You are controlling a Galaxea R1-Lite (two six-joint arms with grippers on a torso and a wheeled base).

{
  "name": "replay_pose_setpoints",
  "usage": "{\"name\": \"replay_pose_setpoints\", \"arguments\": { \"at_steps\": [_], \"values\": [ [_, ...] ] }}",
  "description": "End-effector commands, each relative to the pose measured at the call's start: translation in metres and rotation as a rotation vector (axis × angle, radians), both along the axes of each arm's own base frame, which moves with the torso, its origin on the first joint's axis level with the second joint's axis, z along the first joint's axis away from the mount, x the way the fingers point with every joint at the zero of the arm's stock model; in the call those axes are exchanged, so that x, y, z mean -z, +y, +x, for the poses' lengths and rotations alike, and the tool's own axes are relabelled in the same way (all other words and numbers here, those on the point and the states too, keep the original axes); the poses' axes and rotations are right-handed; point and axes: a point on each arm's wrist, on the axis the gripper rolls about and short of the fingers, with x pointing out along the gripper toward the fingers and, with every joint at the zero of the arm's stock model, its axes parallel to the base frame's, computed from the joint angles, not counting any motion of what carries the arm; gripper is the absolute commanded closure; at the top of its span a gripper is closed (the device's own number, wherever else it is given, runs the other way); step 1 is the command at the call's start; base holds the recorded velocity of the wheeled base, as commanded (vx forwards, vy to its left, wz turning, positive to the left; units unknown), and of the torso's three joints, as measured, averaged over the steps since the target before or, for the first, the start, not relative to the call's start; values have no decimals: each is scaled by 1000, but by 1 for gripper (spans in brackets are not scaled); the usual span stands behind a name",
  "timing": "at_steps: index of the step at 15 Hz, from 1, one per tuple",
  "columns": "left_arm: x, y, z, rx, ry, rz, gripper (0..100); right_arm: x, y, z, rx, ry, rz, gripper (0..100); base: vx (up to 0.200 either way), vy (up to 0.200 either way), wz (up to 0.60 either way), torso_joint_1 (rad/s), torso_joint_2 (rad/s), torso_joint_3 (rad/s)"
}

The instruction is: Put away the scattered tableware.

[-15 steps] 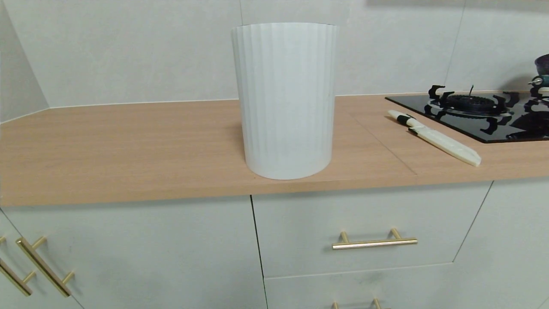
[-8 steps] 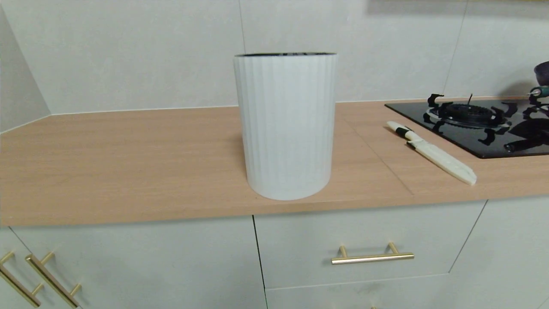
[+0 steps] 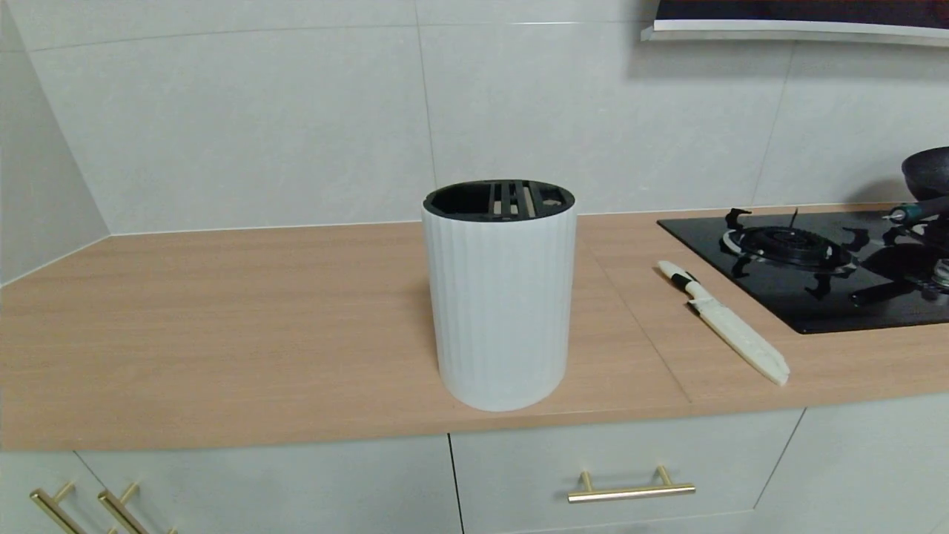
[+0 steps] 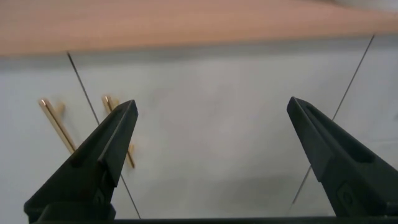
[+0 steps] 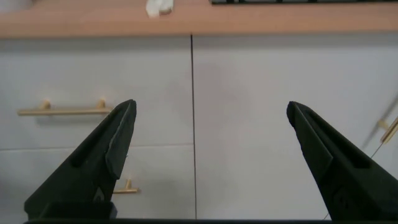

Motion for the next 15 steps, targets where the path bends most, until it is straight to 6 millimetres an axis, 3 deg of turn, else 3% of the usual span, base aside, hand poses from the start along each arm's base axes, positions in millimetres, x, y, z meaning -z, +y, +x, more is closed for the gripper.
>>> {"name": "replay_pose_setpoints", "arguments": {
  "at_steps": [1,15],
  "values": [
    [0,0,0,-1,1,0,0,0,0,0,0,1,0,0,0,0,0,198,-476,-276],
    [0,0,0,-1,1,0,0,0,0,0,0,1,0,0,0,0,0,230,-517,-287]
  ]
}}
